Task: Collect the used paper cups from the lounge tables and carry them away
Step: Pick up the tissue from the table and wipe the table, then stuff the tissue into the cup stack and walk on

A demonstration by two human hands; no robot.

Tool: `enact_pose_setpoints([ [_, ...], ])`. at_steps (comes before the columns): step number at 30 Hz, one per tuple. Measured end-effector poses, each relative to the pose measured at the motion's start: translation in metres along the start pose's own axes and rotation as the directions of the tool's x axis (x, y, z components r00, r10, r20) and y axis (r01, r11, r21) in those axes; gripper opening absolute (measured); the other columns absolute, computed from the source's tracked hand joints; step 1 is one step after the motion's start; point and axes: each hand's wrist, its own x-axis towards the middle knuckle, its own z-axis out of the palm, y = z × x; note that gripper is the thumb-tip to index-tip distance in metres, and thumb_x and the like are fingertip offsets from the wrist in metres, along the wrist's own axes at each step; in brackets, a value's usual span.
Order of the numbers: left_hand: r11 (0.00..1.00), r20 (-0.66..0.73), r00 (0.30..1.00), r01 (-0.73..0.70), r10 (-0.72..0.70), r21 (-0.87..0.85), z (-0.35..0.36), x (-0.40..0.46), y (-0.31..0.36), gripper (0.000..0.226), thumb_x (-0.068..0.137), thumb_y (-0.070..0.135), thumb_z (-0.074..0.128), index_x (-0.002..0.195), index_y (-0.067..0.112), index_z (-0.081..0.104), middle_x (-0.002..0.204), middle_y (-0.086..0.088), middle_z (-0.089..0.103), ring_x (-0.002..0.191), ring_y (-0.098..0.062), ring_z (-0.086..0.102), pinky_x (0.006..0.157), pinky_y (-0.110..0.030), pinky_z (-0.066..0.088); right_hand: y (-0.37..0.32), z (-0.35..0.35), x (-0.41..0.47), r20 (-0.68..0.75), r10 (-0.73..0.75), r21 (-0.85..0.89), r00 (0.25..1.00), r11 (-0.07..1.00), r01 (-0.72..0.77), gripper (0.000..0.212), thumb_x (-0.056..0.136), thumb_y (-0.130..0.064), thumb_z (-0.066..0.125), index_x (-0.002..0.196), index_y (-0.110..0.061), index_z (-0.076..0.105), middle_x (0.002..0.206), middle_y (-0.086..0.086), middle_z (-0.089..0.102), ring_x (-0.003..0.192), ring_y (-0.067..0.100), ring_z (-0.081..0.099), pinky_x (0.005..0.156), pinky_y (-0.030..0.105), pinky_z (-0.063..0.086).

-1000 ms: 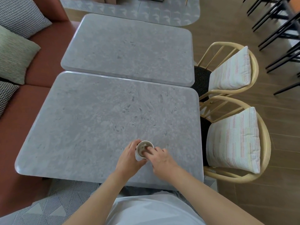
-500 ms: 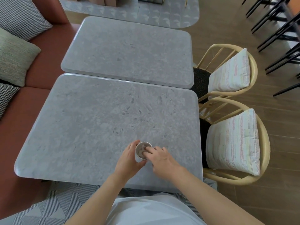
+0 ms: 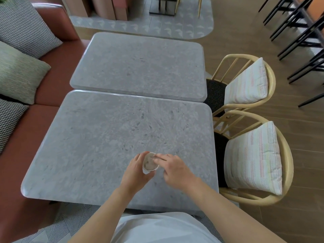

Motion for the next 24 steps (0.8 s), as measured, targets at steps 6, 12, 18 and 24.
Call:
enact_pose_setpoints([
  [6,0.997,-0.13,0.989,0.074,-0.071,0.021,-0.036,-0.006,-0.003,0.073,0.079,0.035,0.09,0.141,0.035,0.051,0.13,0.02,0.059,0.12,-0.011,0.058,0.092,-0.022,0.043,-0.009,-0.018,0.019,-0.082,-0.06,0.07,0.995,0.995,0.066,0.07,0.083,0.005,0.052,0.15,-0.016,0.057,0.161,0.001,0.049,0.144,0.025,0.049,0.119,0.039,0.036],
  [12,0.986,-0.257,0.955,0.163,-0.148,0.041,-0.076,-0.032,-0.009,0.081,0.082,0.043,0.089,0.15,0.024,0.049,0.139,0.008,0.061,0.126,-0.016,0.058,0.1,-0.026,0.044,-0.033,-0.024,0.053,-0.083,-0.135,0.102,0.987,0.984,0.143,0.071,0.082,0.0,0.057,0.151,-0.017,0.056,0.161,0.003,0.049,0.148,0.023,0.046,0.121,0.033,0.035],
  [18,0.972,-0.375,0.919,0.187,-0.122,0.142,-0.123,-0.074,-0.006,0.078,0.082,0.053,0.083,0.148,0.032,0.047,0.136,0.011,0.062,0.122,-0.013,0.056,0.093,-0.028,0.046,-0.073,-0.011,0.083,0.013,-0.258,0.124,0.966,0.959,0.254,0.073,0.084,-0.016,0.076,0.153,-0.016,0.052,0.158,0.003,0.049,0.145,0.025,0.047,0.119,0.037,0.038],
  [24,0.974,-0.55,0.825,0.21,-0.128,0.089,-0.158,-0.122,0.002,0.07,0.082,0.067,0.069,0.142,0.039,0.047,0.126,0.032,0.054,0.117,0.001,0.053,0.095,-0.02,0.043,-0.127,-0.004,0.093,0.009,-0.366,0.177,0.931,0.917,0.358,0.073,0.076,-0.023,0.089,0.143,-0.015,0.061,0.144,0.0,0.059,0.131,0.024,0.059,0.11,0.036,0.049],
])
